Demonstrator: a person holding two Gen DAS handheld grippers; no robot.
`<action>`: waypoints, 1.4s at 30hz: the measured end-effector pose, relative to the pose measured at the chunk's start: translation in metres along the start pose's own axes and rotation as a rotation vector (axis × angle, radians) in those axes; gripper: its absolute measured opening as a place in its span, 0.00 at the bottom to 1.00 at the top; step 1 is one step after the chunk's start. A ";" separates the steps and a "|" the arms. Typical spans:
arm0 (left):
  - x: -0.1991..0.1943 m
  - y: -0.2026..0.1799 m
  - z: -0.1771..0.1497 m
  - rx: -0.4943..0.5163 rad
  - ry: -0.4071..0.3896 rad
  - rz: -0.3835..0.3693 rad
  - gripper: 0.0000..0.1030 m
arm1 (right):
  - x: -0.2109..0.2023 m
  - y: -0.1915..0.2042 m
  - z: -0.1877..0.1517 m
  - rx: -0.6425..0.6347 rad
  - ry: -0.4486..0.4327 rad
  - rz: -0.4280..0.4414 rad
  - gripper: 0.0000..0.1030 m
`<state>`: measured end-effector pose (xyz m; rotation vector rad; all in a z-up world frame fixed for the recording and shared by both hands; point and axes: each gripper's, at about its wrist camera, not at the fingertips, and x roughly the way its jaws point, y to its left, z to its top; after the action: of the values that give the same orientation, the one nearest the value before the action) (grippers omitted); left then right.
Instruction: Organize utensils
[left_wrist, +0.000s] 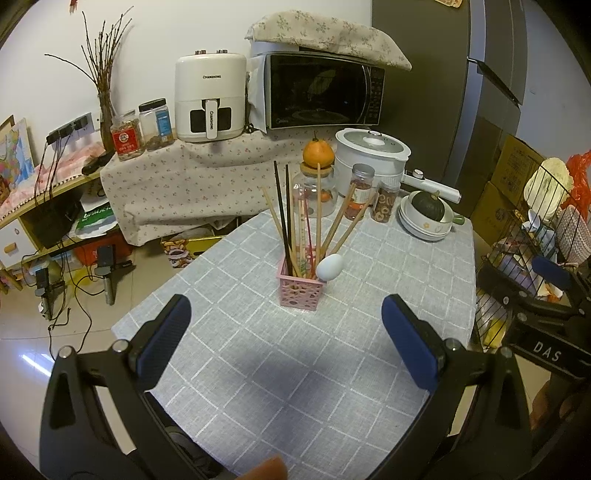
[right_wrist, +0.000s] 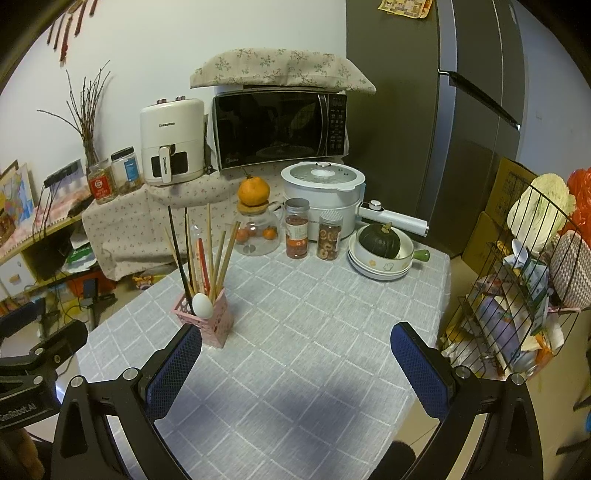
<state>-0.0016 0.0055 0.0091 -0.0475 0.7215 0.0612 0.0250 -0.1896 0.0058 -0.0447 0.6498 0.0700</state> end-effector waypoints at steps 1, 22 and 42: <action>-0.001 0.000 -0.001 0.000 0.000 -0.003 1.00 | 0.000 0.000 0.000 0.001 0.001 0.001 1.00; 0.000 -0.002 -0.001 0.002 0.003 -0.007 1.00 | -0.001 0.002 -0.001 0.005 0.002 0.001 1.00; 0.003 -0.005 0.000 0.004 0.011 -0.016 1.00 | 0.000 0.002 -0.001 0.009 0.004 0.002 1.00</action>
<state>0.0011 0.0008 0.0075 -0.0501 0.7317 0.0443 0.0244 -0.1875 0.0053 -0.0353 0.6541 0.0686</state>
